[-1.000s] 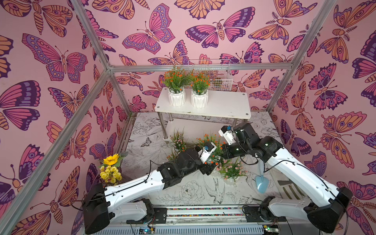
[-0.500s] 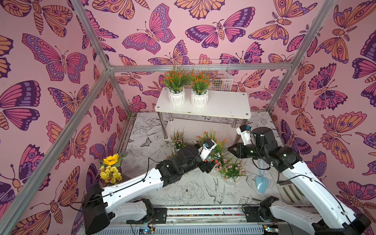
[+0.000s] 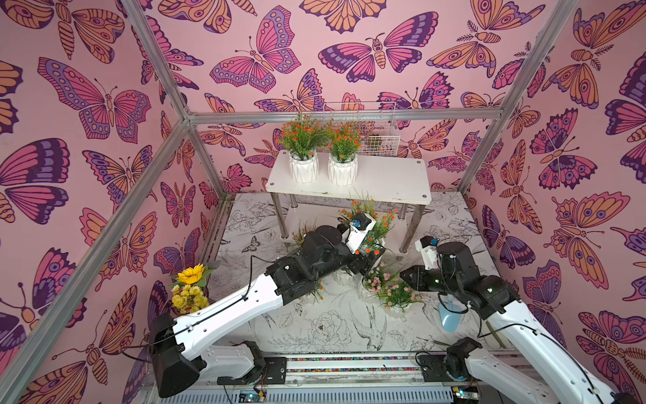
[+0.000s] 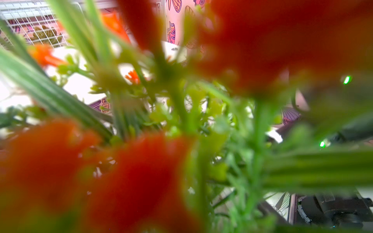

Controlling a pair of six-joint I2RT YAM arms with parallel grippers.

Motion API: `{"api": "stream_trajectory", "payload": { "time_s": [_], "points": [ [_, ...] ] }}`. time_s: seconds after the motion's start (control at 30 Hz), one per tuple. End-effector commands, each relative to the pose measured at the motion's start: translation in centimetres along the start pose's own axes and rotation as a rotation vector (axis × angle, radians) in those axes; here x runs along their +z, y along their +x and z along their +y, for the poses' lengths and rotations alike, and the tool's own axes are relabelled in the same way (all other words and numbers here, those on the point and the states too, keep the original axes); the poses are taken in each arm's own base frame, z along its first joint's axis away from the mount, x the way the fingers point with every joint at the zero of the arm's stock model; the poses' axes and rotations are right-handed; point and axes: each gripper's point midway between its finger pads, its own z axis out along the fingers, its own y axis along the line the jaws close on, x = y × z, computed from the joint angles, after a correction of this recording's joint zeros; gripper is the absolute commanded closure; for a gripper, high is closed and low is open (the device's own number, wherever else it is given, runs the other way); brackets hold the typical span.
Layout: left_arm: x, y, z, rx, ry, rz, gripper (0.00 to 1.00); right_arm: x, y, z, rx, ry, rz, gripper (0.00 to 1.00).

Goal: Place the baby's breath potted plants on the rack by color
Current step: Place the baby's breath potted plant on the rack.

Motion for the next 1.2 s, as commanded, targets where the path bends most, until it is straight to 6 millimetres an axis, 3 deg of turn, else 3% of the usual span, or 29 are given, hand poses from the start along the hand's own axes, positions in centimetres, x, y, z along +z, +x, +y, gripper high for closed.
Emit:
{"api": "stream_trajectory", "payload": {
  "time_s": [0.0,0.27,0.57,1.17],
  "points": [
    [-0.5,-5.0,0.0,0.016,0.026,-0.112,0.30,-0.2,-0.4,-0.4,0.019,0.006,-0.044,0.77],
    [0.8,-8.8,0.7,0.021,0.044,-0.142,0.30,0.0,0.4,-1.0,0.031,0.013,-0.046,0.77],
    [2.5,-12.4,3.1,-0.020,0.041,-0.183,0.31,-0.1,1.1,-1.5,0.038,0.018,-0.045,0.77],
    [6.3,-15.0,7.9,-0.065,-0.022,-0.222,0.31,0.3,1.6,-1.6,0.042,0.015,-0.029,0.77]
  ]
}}
